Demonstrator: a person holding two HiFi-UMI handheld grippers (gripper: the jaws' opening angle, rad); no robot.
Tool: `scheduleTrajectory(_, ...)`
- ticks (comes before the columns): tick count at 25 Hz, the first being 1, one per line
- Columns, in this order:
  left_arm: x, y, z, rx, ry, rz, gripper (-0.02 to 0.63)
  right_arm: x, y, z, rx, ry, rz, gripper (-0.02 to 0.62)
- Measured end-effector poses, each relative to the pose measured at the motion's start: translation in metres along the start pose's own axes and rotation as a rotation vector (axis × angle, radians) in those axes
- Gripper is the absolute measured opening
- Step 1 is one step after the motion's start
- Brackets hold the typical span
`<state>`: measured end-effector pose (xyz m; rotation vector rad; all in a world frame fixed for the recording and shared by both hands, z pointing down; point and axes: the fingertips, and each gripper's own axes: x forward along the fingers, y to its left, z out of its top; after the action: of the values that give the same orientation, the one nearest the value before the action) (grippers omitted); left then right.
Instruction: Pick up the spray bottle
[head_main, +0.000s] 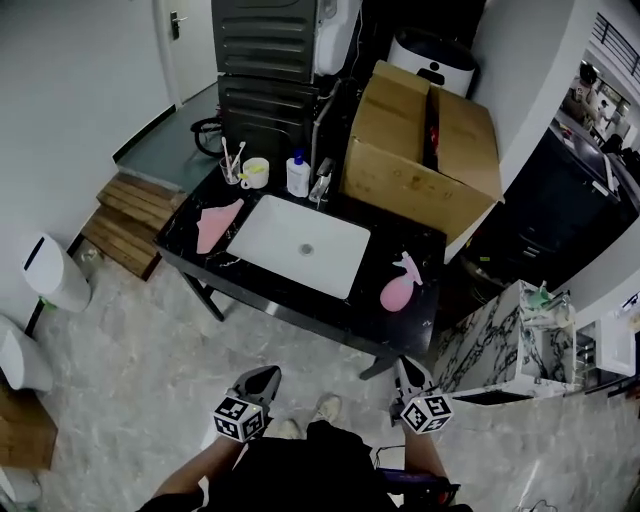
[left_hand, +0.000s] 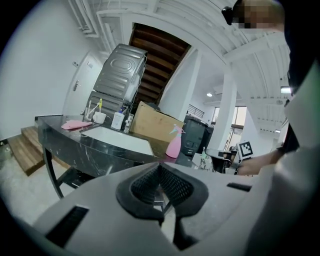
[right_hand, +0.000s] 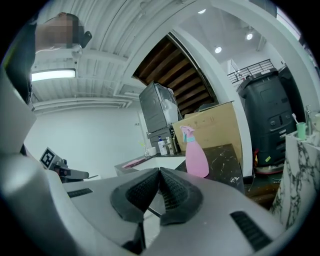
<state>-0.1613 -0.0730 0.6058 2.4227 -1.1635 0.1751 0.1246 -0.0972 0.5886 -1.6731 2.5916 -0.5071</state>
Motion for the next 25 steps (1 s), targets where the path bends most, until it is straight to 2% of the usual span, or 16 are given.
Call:
scheduleTrajectory(5, 0.042, 0.003, 0.025, 0.040, 0.022, 0.000, 0.008, 0.023, -0.035, 0.021, 0.010, -0.038, 0.010, 0.026)
scheduleTrajectory(13, 0.134, -0.029, 0.061, 0.130, 0.024, -0.094, 0.008, 0.042, -0.078, 0.045, -0.051, -0.049, 0.053, 0.026)
scheduleTrajectory(18, 0.164, -0.042, 0.067, 0.140, 0.036, -0.124, 0.008, 0.048, -0.105, 0.051, -0.030, -0.055, 0.037, 0.026)
scheduleTrajectory(25, 0.183, -0.038, 0.069, 0.139, 0.059, -0.152, 0.008, 0.054, -0.123, 0.049, -0.011, -0.036, -0.003, 0.026)
